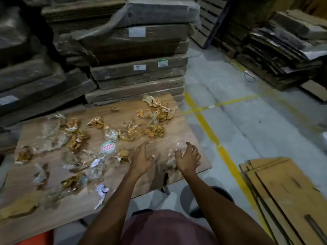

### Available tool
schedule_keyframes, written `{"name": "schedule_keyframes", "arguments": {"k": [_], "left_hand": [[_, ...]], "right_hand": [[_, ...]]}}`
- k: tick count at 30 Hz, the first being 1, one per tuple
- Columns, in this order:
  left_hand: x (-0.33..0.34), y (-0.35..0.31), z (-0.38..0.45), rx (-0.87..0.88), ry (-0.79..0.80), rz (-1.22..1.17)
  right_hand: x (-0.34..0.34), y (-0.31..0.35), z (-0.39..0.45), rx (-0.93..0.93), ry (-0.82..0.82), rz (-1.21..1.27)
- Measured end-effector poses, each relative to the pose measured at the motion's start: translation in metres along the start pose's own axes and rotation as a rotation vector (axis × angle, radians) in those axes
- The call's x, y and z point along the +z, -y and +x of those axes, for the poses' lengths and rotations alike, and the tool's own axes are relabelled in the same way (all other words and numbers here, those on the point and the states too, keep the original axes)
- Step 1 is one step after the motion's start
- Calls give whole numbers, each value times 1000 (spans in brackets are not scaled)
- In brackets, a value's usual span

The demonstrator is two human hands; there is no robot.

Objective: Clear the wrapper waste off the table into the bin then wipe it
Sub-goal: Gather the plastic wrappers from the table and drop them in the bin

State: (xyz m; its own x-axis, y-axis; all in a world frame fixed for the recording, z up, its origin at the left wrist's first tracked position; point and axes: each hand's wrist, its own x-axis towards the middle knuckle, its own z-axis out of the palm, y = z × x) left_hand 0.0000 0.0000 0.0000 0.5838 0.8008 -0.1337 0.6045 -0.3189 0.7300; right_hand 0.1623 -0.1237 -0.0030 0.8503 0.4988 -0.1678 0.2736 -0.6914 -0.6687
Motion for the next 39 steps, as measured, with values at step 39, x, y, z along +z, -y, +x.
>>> {"name": "schedule_keyframes", "arguments": {"k": [39], "left_hand": [[3,117,61,-200,-286,216]], "right_hand": [[104,13,29,-151,82,-201]]}}
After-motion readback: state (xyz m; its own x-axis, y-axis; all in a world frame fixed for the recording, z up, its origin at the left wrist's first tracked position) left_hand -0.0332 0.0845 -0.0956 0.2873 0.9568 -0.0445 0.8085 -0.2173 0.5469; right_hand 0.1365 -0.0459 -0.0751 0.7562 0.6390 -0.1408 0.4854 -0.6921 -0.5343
